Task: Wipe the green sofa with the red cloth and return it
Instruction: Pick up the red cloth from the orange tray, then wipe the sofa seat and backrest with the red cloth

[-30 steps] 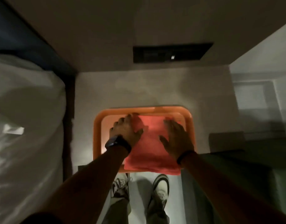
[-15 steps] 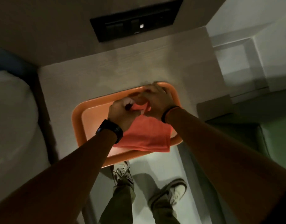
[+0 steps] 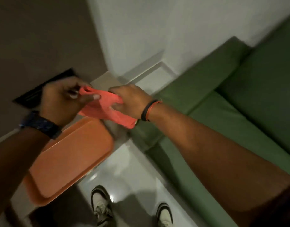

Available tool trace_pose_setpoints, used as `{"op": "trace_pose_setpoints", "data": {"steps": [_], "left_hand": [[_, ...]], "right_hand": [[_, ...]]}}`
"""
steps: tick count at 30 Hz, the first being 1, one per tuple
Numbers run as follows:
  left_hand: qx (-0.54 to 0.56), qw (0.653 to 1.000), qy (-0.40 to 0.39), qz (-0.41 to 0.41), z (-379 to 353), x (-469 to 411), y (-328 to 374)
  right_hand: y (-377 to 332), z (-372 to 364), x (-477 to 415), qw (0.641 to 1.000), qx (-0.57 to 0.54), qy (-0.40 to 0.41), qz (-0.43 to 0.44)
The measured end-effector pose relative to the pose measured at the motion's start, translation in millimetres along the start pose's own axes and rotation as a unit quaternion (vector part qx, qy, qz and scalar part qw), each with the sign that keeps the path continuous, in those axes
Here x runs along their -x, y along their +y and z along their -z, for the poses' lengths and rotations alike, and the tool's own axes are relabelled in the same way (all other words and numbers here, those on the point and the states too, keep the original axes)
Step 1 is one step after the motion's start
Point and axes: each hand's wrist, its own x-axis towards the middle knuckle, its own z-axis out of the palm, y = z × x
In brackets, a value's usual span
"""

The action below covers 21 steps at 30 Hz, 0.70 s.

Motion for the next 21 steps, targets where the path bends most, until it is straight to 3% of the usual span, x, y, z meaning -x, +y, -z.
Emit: {"op": "trace_pose_setpoints", "data": {"steps": [6,10,14,18,21], "left_hand": [[0.055,0.968,-0.077,-0.232,-118.5,-33.9,216.0],[0.061,0.925,-0.141,-0.348,-235.4,-10.4,313.4],[0.034,0.883,-0.192,-0.428,-340.5,32.5,336.9],[-0.006,0.857,-0.271,-0.439,-409.7,91.2,282.6],[-0.151,0.829,-0.408,-0.352,-444.1,125.1,199.4]], "right_hand": [[71.9,160.3,187.6,0.971,-0.024,0.215,-0.1],[128.2,209.8,331.1,0.944,0.095,0.242,-0.202],[168.6,184.1,442.6,0.893,0.22,0.27,-0.284],[191.0,98.2,494.7,0.902,0.191,0.188,-0.339],[202.0,10.8,518.9,0.912,0.125,-0.049,-0.388]]}}
